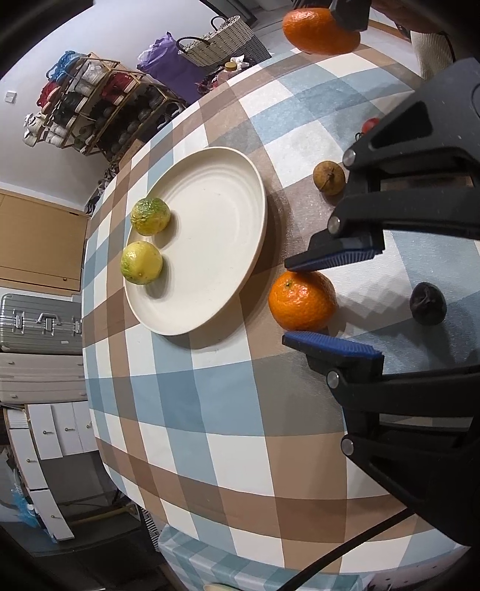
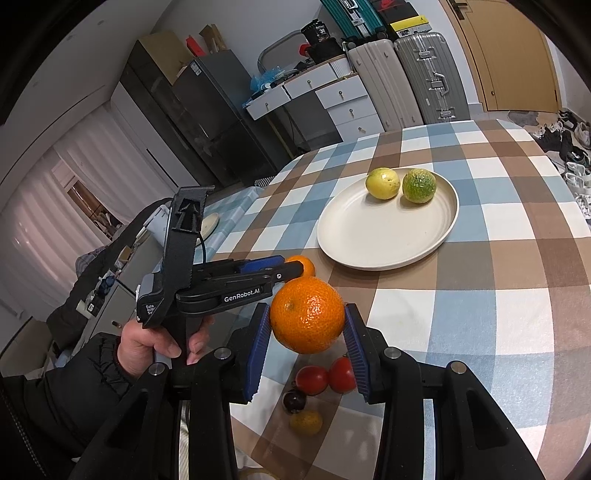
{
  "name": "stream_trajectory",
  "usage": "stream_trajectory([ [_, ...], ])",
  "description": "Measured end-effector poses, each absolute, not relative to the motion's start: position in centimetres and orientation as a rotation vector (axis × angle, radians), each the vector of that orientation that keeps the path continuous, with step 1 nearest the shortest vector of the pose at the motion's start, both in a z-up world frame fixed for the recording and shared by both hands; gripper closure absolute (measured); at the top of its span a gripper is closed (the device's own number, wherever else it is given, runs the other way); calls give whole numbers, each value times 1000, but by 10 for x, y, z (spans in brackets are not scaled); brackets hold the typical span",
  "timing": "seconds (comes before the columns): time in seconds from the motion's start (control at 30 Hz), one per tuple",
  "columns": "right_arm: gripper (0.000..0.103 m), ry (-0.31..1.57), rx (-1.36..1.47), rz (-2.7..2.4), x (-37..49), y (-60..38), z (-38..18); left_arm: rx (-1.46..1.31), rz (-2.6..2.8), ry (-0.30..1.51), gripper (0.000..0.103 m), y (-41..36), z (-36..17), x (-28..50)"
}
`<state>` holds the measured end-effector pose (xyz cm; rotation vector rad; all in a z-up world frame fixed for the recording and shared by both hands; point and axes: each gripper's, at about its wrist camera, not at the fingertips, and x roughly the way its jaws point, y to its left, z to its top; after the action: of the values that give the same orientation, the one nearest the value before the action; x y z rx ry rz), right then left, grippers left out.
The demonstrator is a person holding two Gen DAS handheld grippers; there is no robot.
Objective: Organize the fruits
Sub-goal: 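Grasp the other orange with the left gripper while the right gripper holds its orange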
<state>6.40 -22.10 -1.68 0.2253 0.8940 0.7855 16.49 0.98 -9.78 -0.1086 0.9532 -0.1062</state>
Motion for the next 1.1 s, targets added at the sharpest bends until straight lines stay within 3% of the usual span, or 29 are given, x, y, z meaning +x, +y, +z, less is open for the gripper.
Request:
stream_trajectory([
  [0.47,62,896,234,778,62,-223,-19,-183,-114,987,67,17,-107,174],
  [0.6,62,896,234,778,62,-223,-19,-195,-124,978,72,18,-102,172],
  [0.63,62,896,234,777,62,-223,-19,-200,-111,962,77,20,-98,170],
  [0.67,62,896,237,777,62,-223,-19,-201,-100,945,92,22,-94,168],
  [0.7,62,896,240,777,62,-223,-19,-197,-83,916,100,23,-86,165],
  [1.1,62,924,249,764,67,-220,-23,-213,-154,935,96,21,-91,168],
])
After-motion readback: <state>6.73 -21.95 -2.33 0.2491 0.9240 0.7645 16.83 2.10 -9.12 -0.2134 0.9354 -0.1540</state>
